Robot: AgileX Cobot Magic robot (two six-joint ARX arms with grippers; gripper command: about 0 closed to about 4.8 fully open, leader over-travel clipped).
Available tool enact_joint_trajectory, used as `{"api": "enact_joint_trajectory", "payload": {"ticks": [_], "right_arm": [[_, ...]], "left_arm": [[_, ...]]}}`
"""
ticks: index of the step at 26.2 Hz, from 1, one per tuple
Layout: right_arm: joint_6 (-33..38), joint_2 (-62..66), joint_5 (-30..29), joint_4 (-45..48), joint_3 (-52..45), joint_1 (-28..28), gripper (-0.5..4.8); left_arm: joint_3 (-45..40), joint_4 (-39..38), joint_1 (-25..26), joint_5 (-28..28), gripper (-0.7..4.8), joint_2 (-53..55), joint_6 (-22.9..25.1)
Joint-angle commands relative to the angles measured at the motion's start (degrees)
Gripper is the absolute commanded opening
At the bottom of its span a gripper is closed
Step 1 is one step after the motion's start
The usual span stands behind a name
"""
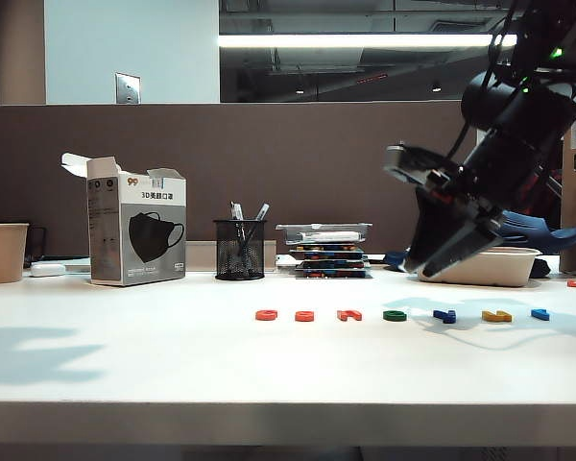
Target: Select the appropriate letters from the row of letter magnets placed on the table to arrange into the word "yes".
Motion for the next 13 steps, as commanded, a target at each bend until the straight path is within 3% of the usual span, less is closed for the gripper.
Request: {"api": "enact_joint_trajectory", "payload": {"ticks": [1,13], "right_arm": [[-1.9,0.5,1.2,-1.5,0.2,0.1,2.12],[-5.8,2.3,2.6,-2.2,0.3,0.1,2.11]], "left_arm": [[0.2,0.4,0.0,-0.2,-0.05,-0.1,0.2],[0.2,0.5,0.0,-0.2,-0.05,-0.1,0.2]]}}
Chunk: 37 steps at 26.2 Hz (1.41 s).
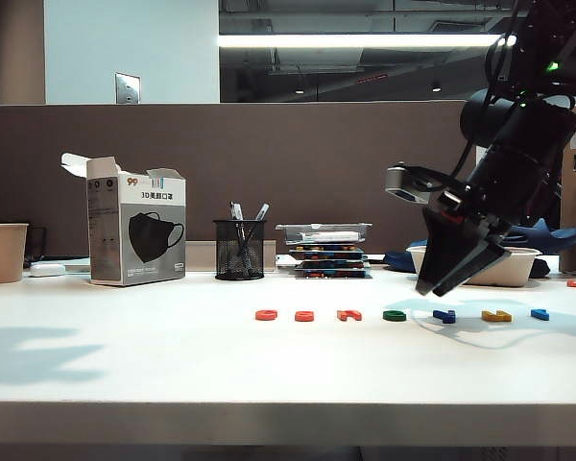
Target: Select the appropriate letters from the row of letter magnets placed on the table to arrange into the word "yes".
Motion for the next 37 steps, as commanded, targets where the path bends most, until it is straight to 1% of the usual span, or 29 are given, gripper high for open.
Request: {"api": "enact_joint_trajectory", "payload": {"ticks": [1,2,5,10,21,24,32,37], "right_arm": [[-1.1,0.9,0.1,0.1,0.2,0.1,2.11],[-1.2,1.2,0.3,0.1,0.2,0.1,2.11],[-1.7,2.0,4.5,0.1,0.2,0.4,2.11],[-1.7,2.0,3.9,1.6,0.2,0.8,2.11],[-1.7,3.1,3.5,1.1,0.2,0.8,2.10],[-1.7,3.8,3.5,-0.5,0.2,0.8,1.98],[-1.7,4.0,3.5,-3.6,0.2,0.8,1.98],[-1.7,4.0,4.0,-3.8,0.2,0.8,1.98]], "left_arm": [[0.2,0.4,0.0,-0.1,-0.05,-0.1,0.2],[0.2,0.4,0.0,-0.1,-0.05,-0.1,0.2],[0.2,0.4,0.0,-0.2,-0.05,-0.1,0.2],[0.2,0.5,0.0,-0.1,-0.05,-0.1,0.2],[0.2,0.5,0.0,-0.1,-0.05,-0.1,0.2],[0.2,0.4,0.0,-0.2,-0.05,-0.1,0.2],[0.2,0.5,0.0,-0.1,-0.05,-0.1,0.2],[0.2,0.5,0.0,-0.1,-0.05,-0.1,0.2]]}}
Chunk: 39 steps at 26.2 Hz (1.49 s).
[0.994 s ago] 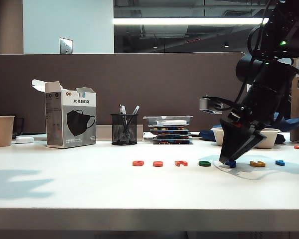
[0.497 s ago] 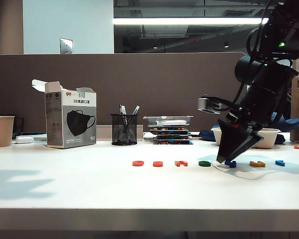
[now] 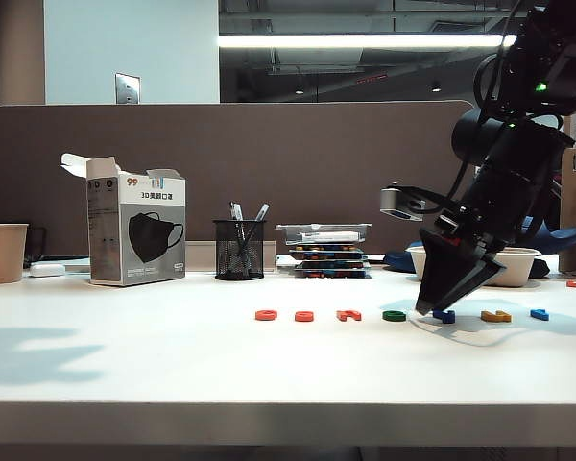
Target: Select the appropriate letters from the row of letter magnets placed on the table to arrange into the word "yes".
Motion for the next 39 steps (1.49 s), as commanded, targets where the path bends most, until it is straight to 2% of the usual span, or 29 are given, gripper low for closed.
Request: {"api": "enact_joint_trajectory", "payload": {"ticks": [1,3,6,18,21,36,39], "right_arm": [[0.1,0.8,1.3,-3.4,-0.7,0.1,1.97],[0.1,0.8,1.3,-3.4,-0.7,0.1,1.94],[0.1,0.8,1.3,-3.4,-0.7,0.1,1.44],[0.2,0.8,3.4,-4.5,-0.7,0.1,1.43],[0.2,0.8,3.5,-4.8,-0.7,0.1,1.08],[0.2,0.8,4.9,-5.2,-0.7,0.1,0.81],[0.2,0.8,4.9,-5.2,-0.7,0.1,0.51]], "left_arm": [[0.2,0.4,0.0,-0.2,-0.05,-0.1,0.2],[0.2,0.5,0.0,-0.2,-0.05,-0.1,0.2],[0.2,0.4,0.0,-0.2,-0.05,-0.1,0.2],[0.2,0.5,0.0,-0.2,-0.05,-0.1,0.2],[0.2,0.5,0.0,-0.2,-0.05,-0.1,0.2],[0.2,0.4,0.0,-0.2,-0.05,-0.1,0.2],[0.2,0.4,0.0,-0.2,-0.05,-0.1,0.2]]}}
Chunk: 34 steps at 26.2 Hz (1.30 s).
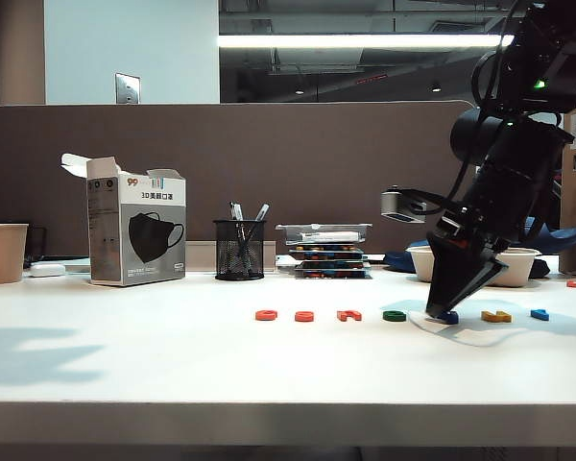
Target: Select the appropriate letters from the row of letter magnets placed on the table to arrange into the word "yes".
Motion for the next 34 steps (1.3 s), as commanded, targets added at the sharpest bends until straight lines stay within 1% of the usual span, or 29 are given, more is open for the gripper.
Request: {"api": "enact_joint_trajectory", "payload": {"ticks": [1,3,4,5,6,9,20,24,26,30,34], "right_arm": [[0.2,1.0,2.3,-3.5,-0.8,0.0,0.50],[0.2,1.0,2.3,-3.5,-0.8,0.0,0.48],[0.2,1.0,2.7,-3.3,-0.8,0.0,0.41],[0.2,1.0,3.4,-3.2,-0.8,0.0,0.17],[0.2,1.0,3.4,-3.1,-0.8,0.0,0.07],[0.2,1.0,3.4,-2.8,-0.8,0.0,-0.02],[0.7,1.0,3.1,-1.0,-0.3,0.0,-0.01],[2.4,0.9,3.1,-1.4,1.7,0.0,-0.01],[2.6,0.9,2.6,-1.9,2.8,0.0,-0.01],[4.2,0.6,-1.0,-1.8,4.7,0.0,-0.01],[5.2,0.3,-2.0,-2.3,5.2,0.0,-0.02]], "left_arm": [[0.2,0.4,0.0,-0.2,-0.05,-0.1,0.2],[0.2,0.4,0.0,-0.2,-0.05,-0.1,0.2],[0.2,0.4,0.0,-0.2,-0.05,-0.1,0.2],[0.2,0.4,0.0,-0.2,-0.05,-0.1,0.2],[0.2,0.4,0.0,-0.2,-0.05,-0.1,0.2],[0.2,0.4,0.0,-0.2,-0.05,-0.1,0.2],[0.2,0.4,0.0,-0.2,-0.05,-0.1,0.2],[0.2,0.4,0.0,-0.2,-0.05,-0.1,0.2],[0.2,0.4,0.0,-0.2,-0.05,-0.1,0.2],[0.2,0.4,0.0,-0.1,-0.05,-0.1,0.2],[0.2,0.4,0.0,-0.2,-0.05,-0.1,0.2]]}}
